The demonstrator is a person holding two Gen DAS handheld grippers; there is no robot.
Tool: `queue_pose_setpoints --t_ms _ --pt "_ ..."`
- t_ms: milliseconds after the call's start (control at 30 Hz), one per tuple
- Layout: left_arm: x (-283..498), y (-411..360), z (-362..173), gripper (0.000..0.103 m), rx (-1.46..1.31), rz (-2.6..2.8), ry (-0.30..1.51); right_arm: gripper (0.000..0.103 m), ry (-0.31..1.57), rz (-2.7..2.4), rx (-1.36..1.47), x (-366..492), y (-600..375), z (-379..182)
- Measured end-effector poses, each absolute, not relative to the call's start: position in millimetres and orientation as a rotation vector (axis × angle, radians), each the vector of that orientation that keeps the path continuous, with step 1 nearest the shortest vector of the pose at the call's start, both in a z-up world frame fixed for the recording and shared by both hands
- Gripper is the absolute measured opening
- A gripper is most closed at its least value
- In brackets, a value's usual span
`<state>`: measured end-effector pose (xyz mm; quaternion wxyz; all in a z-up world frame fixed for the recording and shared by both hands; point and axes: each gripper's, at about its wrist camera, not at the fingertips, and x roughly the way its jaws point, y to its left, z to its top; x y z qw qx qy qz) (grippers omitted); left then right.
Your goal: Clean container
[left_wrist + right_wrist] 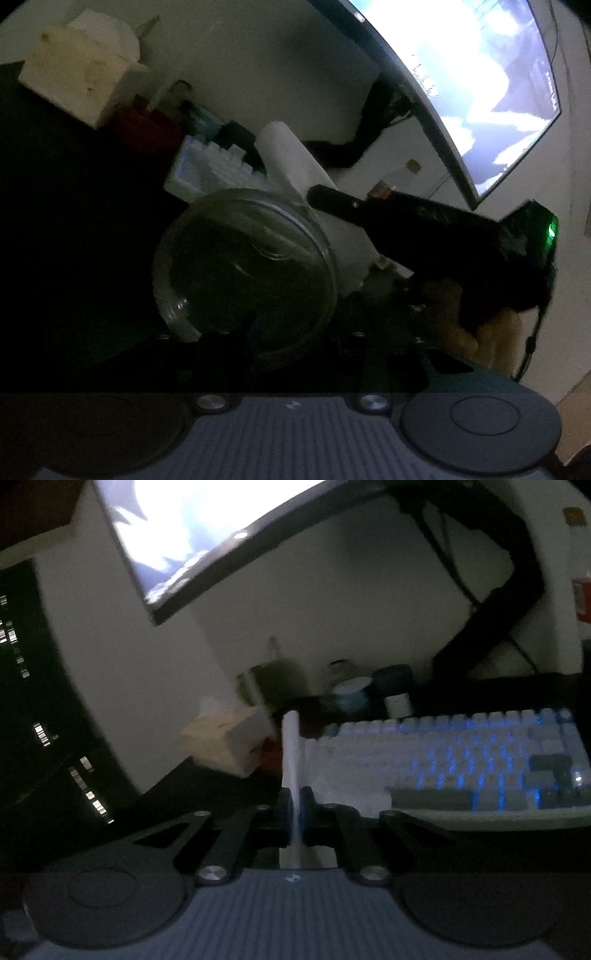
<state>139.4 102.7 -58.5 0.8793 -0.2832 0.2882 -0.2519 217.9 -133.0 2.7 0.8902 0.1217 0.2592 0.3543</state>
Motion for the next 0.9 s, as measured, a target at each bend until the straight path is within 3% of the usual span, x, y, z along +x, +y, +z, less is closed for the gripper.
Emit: queue_pose_setpoints --t_ms 133,433,500,533,567,667,833,900 --pt "140.5 109.7 -60.3 0.016 -0.698 -0.641 0.624 0.011 0.514 0.723 0.216 196.6 -134.3 3.4" --pt "124.4 136.9 -55.3 0.012 -0.776 -0.737 0.594 0.008 0.470 0.697 0.236 162.1 -149.4 20.2" --pt "118.3 140.1 -50.3 0.018 -0.694 -0.645 0.552 0.008 0.471 0.707 0.212 159.3 -146.7 24.0" --pt "116.0 141.3 -48.5 0.029 -0.661 -0.612 0.537 0.008 0.476 0.704 0.192 160.0 -143.6 24.5" --pt "115.9 141.4 -48.4 0.034 -0.650 -0.614 0.538 0.008 0.481 0.701 0.171 161.0 -140.1 24.7" --pt "111.5 135.6 -44.3 0.038 -0.612 -0.681 0.521 0.009 0.499 0.703 0.166 163.5 -141.6 19.2" --pt "101.2 108.4 -36.1 0.061 -0.423 -0.665 0.519 0.008 0.516 0.693 0.159 165.9 -145.3 9.1" --pt "102.0 100.8 -38.1 0.062 -0.367 -0.637 0.531 0.008 0.515 0.707 0.150 166.5 -146.1 4.7"
